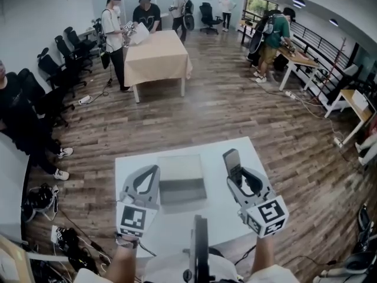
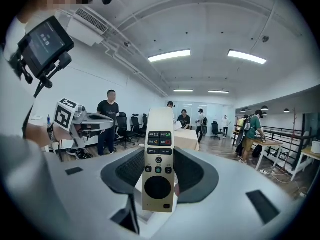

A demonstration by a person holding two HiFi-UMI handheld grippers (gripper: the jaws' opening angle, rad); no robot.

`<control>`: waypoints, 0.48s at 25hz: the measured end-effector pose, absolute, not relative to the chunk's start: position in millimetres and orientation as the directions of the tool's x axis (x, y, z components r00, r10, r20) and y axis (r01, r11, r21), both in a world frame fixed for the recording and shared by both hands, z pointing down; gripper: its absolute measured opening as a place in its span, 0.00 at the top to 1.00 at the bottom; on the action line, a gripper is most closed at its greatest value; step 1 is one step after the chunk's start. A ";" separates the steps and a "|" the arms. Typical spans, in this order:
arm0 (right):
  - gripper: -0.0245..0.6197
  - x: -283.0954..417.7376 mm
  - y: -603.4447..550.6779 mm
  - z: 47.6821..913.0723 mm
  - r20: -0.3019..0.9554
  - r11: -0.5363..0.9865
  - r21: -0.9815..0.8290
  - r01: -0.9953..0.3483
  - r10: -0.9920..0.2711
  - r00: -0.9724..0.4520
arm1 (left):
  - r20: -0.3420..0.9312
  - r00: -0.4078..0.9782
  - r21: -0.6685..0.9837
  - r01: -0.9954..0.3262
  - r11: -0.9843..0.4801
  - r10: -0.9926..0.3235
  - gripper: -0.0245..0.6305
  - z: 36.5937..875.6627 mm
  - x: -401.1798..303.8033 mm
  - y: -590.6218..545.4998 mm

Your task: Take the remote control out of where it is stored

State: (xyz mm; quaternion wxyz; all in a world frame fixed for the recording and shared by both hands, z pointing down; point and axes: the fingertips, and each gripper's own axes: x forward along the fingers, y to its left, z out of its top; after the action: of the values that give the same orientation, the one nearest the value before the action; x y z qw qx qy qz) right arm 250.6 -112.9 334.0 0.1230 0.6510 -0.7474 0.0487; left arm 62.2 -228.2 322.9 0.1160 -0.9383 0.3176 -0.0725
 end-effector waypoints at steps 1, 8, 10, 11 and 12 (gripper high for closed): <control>0.68 251.2 -113.6 333.6 0.245 0.143 0.086 -0.986 -0.962 -0.118 | 0.066 0.789 -0.263 -0.577 -0.774 -0.611 0.96 322.3 62.0 -228.6; 0.68 252.1 -117.4 323.4 0.211 0.129 0.076 -0.989 -0.971 -0.111 | 0.077 0.787 -0.259 -0.577 -0.775 -0.612 0.96 319.4 60.1 -231.1; 0.68 251.8 -117.7 320.0 0.202 0.135 0.073 -0.988 -0.972 -0.118 | 0.075 0.788 -0.256 -0.578 -0.775 -0.612 0.96 318.8 62.0 -230.6; 0.68 251.6 -117.6 318.5 0.196 0.140 0.070 -0.988 -0.973 -0.123 | 0.074 0.788 -0.255 -0.578 -0.776 -0.611 0.96 318.4 63.1 -230.2; 0.68 251.3 -117.4 317.1 0.191 0.144 0.068 -0.987 -0.973 -0.128 | 0.073 0.788 -0.254 -0.578 -0.776 -0.611 0.96 318.0 64.0 -229.6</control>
State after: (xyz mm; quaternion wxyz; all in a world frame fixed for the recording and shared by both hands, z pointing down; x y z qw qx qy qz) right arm 251.3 -117.4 317.1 0.0947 0.6533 -0.7502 0.0371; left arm 64.0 -229.6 318.0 0.1097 -0.9392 0.3164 -0.0757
